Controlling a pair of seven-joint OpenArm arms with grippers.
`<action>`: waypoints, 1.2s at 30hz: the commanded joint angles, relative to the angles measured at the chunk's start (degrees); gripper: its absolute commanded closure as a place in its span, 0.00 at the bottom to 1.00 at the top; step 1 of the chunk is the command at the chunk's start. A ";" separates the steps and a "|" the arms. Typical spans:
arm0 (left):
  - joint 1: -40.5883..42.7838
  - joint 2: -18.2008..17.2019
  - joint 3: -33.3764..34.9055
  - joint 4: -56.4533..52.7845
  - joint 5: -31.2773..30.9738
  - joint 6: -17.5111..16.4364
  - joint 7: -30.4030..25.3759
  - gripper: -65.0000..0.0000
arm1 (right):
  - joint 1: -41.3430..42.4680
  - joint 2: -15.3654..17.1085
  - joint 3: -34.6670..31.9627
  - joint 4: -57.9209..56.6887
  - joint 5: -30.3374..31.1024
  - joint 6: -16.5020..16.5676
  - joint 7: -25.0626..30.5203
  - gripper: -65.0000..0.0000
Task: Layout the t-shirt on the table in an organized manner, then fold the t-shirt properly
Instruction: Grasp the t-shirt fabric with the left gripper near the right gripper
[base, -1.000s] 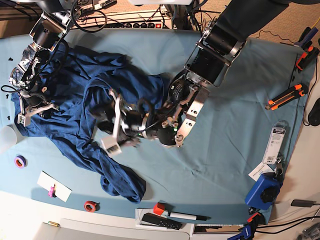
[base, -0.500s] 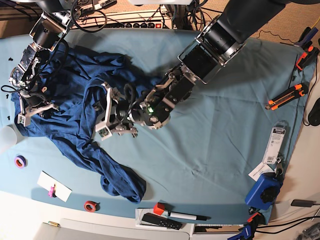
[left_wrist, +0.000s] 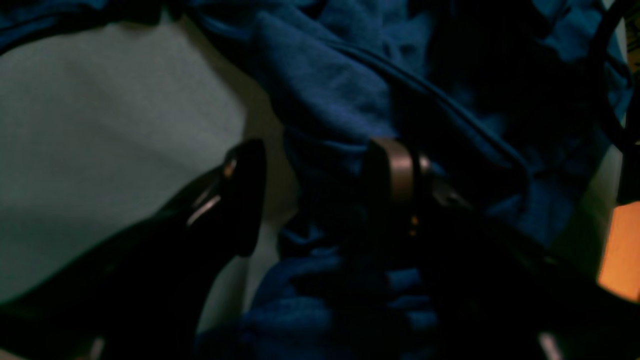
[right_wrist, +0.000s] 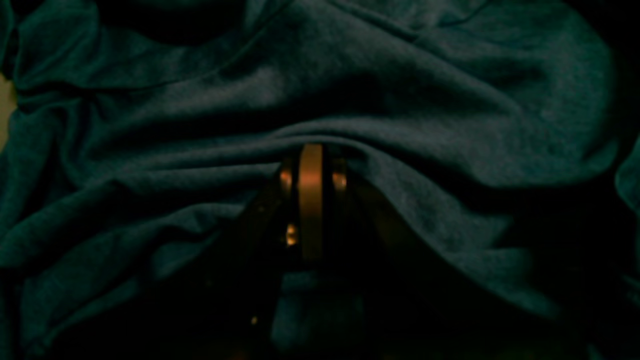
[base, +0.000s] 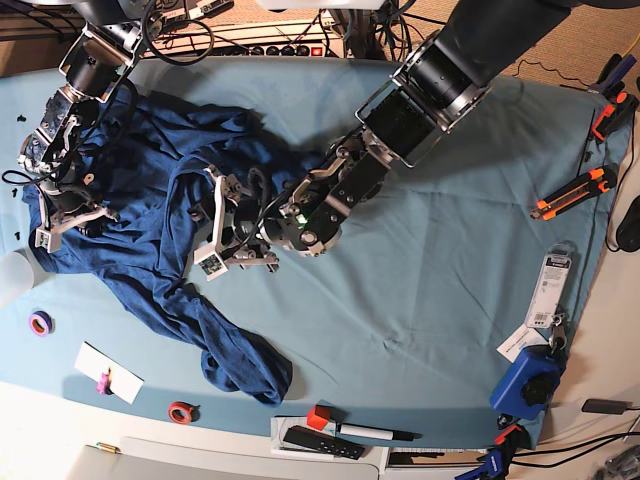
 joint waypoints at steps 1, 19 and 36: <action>-1.14 1.43 -0.22 0.83 -0.92 -0.22 -1.73 0.50 | 0.61 0.70 0.07 0.68 -0.44 0.07 -0.44 0.96; 0.59 1.43 -0.22 0.83 -2.73 -3.21 -2.69 1.00 | 0.61 0.70 0.07 0.68 -0.31 0.07 -0.17 0.96; -8.81 1.43 -11.65 10.49 -8.57 -5.88 14.56 1.00 | 0.61 0.70 0.07 0.68 -0.35 -1.51 -0.24 0.96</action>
